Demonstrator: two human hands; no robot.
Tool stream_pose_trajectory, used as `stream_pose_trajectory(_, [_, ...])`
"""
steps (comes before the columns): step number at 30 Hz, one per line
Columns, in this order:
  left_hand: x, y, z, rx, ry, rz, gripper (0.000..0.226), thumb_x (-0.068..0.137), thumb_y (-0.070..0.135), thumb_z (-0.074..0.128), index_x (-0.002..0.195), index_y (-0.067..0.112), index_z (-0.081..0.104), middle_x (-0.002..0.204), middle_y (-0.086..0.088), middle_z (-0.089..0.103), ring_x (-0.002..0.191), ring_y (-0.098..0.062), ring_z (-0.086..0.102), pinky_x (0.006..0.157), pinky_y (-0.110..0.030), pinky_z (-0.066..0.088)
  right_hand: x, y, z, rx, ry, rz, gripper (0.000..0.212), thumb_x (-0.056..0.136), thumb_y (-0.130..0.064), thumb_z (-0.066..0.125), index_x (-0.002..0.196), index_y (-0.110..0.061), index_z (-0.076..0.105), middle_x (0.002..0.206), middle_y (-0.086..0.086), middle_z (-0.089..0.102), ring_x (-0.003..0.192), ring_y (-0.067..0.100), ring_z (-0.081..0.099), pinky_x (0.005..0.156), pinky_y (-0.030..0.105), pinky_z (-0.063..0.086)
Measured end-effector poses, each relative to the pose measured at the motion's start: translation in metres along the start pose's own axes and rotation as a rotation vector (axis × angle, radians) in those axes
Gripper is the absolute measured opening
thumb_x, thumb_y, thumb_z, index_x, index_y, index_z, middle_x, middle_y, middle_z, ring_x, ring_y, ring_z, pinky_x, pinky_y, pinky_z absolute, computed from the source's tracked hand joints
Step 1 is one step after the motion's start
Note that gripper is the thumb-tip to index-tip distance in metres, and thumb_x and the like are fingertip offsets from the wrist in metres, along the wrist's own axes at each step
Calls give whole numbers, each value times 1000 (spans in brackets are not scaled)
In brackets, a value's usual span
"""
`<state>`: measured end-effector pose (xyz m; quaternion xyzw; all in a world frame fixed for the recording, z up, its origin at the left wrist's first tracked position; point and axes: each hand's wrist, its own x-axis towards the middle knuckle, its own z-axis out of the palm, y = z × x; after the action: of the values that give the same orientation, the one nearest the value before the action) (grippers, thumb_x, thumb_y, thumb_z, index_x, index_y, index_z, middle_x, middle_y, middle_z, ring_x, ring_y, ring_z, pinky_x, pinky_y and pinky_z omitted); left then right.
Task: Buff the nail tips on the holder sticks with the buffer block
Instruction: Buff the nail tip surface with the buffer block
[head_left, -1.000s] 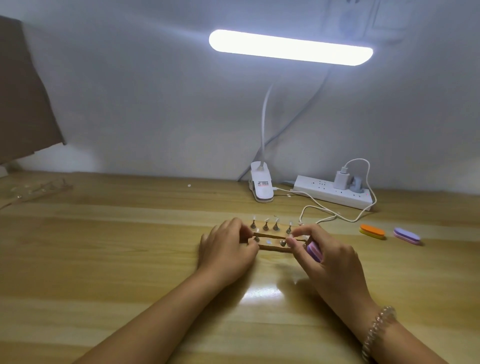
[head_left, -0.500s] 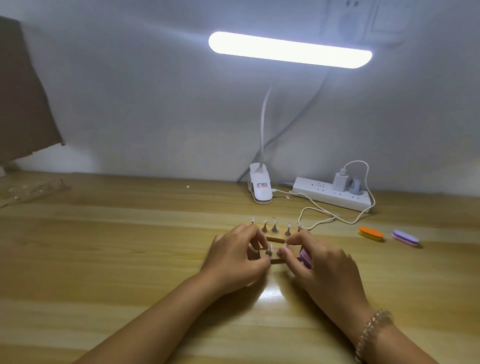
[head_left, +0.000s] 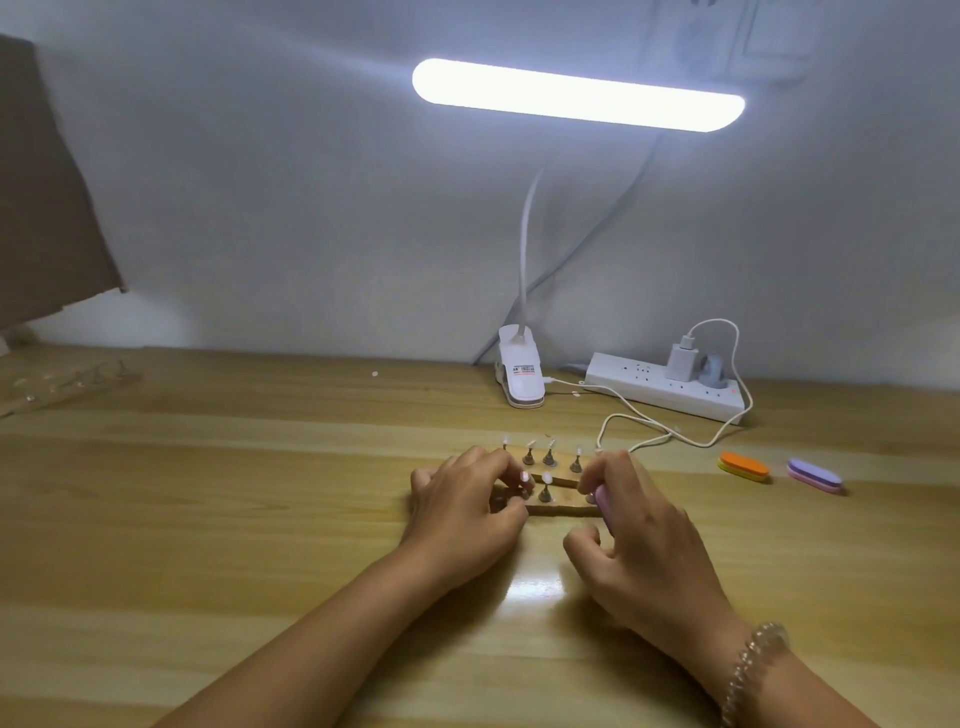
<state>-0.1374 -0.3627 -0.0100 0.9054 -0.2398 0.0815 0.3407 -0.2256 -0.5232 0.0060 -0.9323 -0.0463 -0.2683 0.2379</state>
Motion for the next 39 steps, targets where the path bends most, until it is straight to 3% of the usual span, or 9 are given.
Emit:
stream_pose_trajectory(4, [0,-1,1,4,9,1,10,91,35,60,89,43,54,104,20,59,100,1,55,80,-26,17,0,3,1,27,16,-17,32,75,-19,49,103,-29,41,96,-11,38,71,9,47,52,38,47])
stream_pose_trajectory(8, [-2,-1,1,45,57,31,12,92,38,60,87,41,49,97,21,56,98,0,55,82,-28,20,1,5,3,36,35,-54,52,82,-6,57,129,-26,44,105,-8,40,75,9,47,59,31,48])
stream_pose_trajectory(13, [-7,6,-2,122,161,185,15,91,26,57,89,35,45,89,20,55,91,-7,54,86,-30,29,0,4,5,12,-21,-136,74,89,-11,64,152,-23,27,113,-5,55,81,12,54,63,29,50])
stream_pose_trajectory(19, [-8,12,-7,-127,93,257,6,90,27,47,88,31,49,85,16,61,78,-3,54,73,-27,37,1,4,5,31,43,-192,73,93,-11,60,153,-25,23,110,-2,66,78,20,63,58,42,54])
stream_pose_trajectory(24, [-8,13,-11,-415,19,214,16,91,24,48,84,24,62,78,16,65,80,-16,64,76,-45,53,-1,6,7,16,-5,-183,84,90,-11,64,156,-29,15,101,-5,67,60,21,58,51,44,50])
stream_pose_trajectory(28, [-4,11,-11,-538,-48,163,18,93,26,57,91,14,70,86,6,73,83,-23,69,76,-48,54,1,8,7,140,33,-154,66,92,-16,63,140,-39,23,105,-8,69,55,15,59,51,43,51])
stream_pose_trajectory(32, [0,6,-14,-634,-219,147,16,99,6,56,94,11,70,78,14,67,66,3,59,65,-14,44,-1,6,6,111,34,-129,45,84,-43,71,113,-30,39,90,-28,62,53,1,55,49,26,43])
stream_pose_trajectory(35, [1,5,-16,-690,-323,119,17,101,9,54,93,14,68,78,9,64,66,-3,58,64,-14,46,-2,3,5,108,20,-119,46,77,-67,59,103,-32,42,80,-30,63,51,0,51,48,18,35])
stream_pose_trajectory(39, [2,5,-17,-665,-388,145,16,101,7,53,96,11,67,82,10,63,75,2,59,70,-15,47,5,8,2,197,130,-9,48,72,-68,60,92,-25,52,75,-20,61,60,-9,54,52,11,34])
